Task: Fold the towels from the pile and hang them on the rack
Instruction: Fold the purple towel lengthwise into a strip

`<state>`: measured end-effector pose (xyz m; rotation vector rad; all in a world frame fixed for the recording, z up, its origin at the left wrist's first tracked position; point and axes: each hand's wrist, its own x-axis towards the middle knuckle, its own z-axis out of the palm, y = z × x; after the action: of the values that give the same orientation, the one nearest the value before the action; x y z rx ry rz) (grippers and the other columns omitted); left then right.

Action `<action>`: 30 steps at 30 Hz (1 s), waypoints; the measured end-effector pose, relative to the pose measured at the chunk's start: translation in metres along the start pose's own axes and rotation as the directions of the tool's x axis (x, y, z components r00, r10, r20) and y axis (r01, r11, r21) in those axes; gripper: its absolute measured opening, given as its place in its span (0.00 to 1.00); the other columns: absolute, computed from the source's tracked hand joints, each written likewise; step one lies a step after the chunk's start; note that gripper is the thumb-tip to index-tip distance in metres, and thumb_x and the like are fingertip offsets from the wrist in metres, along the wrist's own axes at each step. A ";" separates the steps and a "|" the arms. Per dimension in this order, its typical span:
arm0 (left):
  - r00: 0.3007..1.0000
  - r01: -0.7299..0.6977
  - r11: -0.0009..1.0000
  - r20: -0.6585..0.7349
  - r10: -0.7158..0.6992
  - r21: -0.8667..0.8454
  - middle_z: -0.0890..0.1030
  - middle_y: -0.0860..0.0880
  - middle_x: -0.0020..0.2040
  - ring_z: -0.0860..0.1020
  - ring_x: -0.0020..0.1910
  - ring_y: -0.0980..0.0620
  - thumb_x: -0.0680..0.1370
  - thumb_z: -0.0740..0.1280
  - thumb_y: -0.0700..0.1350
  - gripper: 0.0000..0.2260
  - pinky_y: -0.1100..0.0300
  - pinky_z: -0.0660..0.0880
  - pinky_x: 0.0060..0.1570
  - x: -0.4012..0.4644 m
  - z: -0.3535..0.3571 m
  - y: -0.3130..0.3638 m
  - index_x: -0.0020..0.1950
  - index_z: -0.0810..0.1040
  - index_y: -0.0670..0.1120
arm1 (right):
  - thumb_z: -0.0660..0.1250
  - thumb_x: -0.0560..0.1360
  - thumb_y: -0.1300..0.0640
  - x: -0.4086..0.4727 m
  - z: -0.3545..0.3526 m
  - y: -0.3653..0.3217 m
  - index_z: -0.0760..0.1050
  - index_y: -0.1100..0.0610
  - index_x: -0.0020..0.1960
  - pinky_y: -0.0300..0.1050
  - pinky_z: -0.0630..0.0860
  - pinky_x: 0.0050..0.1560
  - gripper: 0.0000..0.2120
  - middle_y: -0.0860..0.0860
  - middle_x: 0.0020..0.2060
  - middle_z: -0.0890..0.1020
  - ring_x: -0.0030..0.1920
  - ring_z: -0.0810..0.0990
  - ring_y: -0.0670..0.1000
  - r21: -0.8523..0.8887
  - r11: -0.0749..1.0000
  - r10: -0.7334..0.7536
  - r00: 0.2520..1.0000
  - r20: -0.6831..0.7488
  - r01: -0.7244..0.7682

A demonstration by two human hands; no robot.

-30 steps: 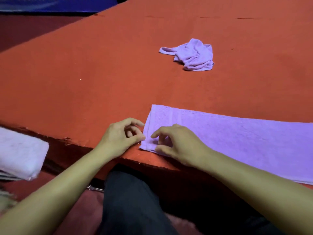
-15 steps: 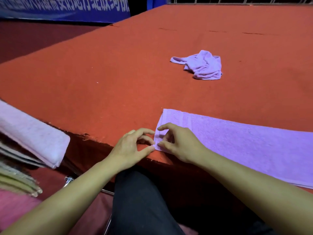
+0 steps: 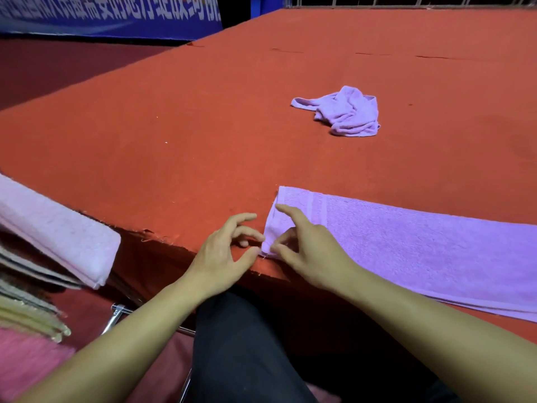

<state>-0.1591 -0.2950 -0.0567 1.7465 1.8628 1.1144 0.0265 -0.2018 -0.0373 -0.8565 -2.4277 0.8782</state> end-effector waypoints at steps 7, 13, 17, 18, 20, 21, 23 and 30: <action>0.997 -0.044 0.992 0.069 0.036 0.117 0.82 0.67 0.47 0.79 0.51 0.58 0.72 0.67 0.58 0.17 0.49 0.73 0.59 0.005 -0.001 0.006 0.60 0.74 0.58 | 0.65 0.76 0.57 0.014 -0.028 0.020 0.69 0.46 0.68 0.45 0.74 0.45 0.21 0.38 0.43 0.82 0.39 0.77 0.43 -0.112 0.993 0.028 0.996 -0.086 -0.038; 0.999 0.005 0.998 0.040 -0.007 0.055 0.83 0.67 0.46 0.80 0.52 0.59 0.70 0.70 0.58 0.16 0.46 0.72 0.62 0.005 0.000 0.005 0.57 0.75 0.61 | 0.67 0.76 0.57 0.092 -0.033 0.046 0.70 0.48 0.67 0.48 0.73 0.52 0.21 0.37 0.48 0.80 0.52 0.74 0.51 -0.218 0.976 -0.033 0.994 -0.102 0.010; 0.999 0.021 1.000 0.044 -0.022 0.020 0.83 0.66 0.45 0.80 0.52 0.60 0.71 0.70 0.57 0.14 0.46 0.72 0.62 0.006 0.000 0.004 0.55 0.76 0.59 | 0.70 0.75 0.51 0.126 -0.029 0.061 0.70 0.48 0.68 0.51 0.73 0.59 0.23 0.42 0.54 0.82 0.58 0.73 0.52 -0.214 0.976 0.030 0.997 -0.072 -0.044; 0.998 0.028 1.000 0.049 -0.028 0.005 0.84 0.65 0.45 0.81 0.51 0.59 0.71 0.71 0.54 0.13 0.48 0.73 0.61 0.007 0.000 0.003 0.55 0.76 0.58 | 0.71 0.74 0.52 0.132 -0.026 0.065 0.71 0.48 0.67 0.52 0.73 0.59 0.22 0.42 0.51 0.82 0.57 0.75 0.52 -0.208 0.977 0.041 0.997 -0.059 -0.052; 0.997 0.047 0.999 0.061 -0.045 -0.024 0.84 0.63 0.43 0.81 0.48 0.57 0.72 0.74 0.49 0.14 0.53 0.75 0.58 0.008 0.000 0.004 0.55 0.77 0.56 | 0.71 0.73 0.54 0.140 -0.023 0.072 0.73 0.48 0.63 0.53 0.75 0.56 0.20 0.40 0.42 0.81 0.52 0.80 0.51 -0.194 0.979 0.051 0.997 -0.051 -0.060; 0.996 0.060 0.998 0.067 -0.058 -0.028 0.84 0.62 0.43 0.81 0.47 0.56 0.72 0.75 0.47 0.14 0.56 0.75 0.57 0.009 -0.001 0.004 0.55 0.77 0.56 | 0.71 0.73 0.55 0.143 -0.021 0.075 0.74 0.48 0.62 0.52 0.76 0.55 0.19 0.40 0.39 0.80 0.51 0.81 0.50 -0.185 0.981 0.056 0.997 -0.046 -0.063; 0.993 0.087 0.996 0.087 -0.084 -0.027 0.85 0.61 0.42 0.80 0.44 0.55 0.73 0.75 0.44 0.14 0.59 0.75 0.54 0.012 -0.002 0.004 0.55 0.77 0.56 | 0.70 0.74 0.56 0.147 -0.021 0.076 0.74 0.50 0.63 0.47 0.75 0.54 0.18 0.42 0.40 0.81 0.50 0.81 0.50 -0.154 0.985 0.074 0.996 -0.043 -0.079; 0.995 0.040 0.999 0.093 -0.040 -0.007 0.84 0.62 0.44 0.74 0.37 0.53 0.74 0.73 0.46 0.12 0.66 0.72 0.47 0.012 -0.002 -0.002 0.55 0.77 0.56 | 0.69 0.75 0.56 0.155 -0.015 0.076 0.75 0.52 0.61 0.42 0.72 0.52 0.15 0.45 0.39 0.80 0.51 0.81 0.52 -0.021 0.969 0.244 0.962 -0.124 -0.248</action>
<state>-0.1641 -0.2836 -0.0538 1.7185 1.8269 1.0075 -0.0468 -0.0452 -0.0518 -1.2090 -2.2717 0.8439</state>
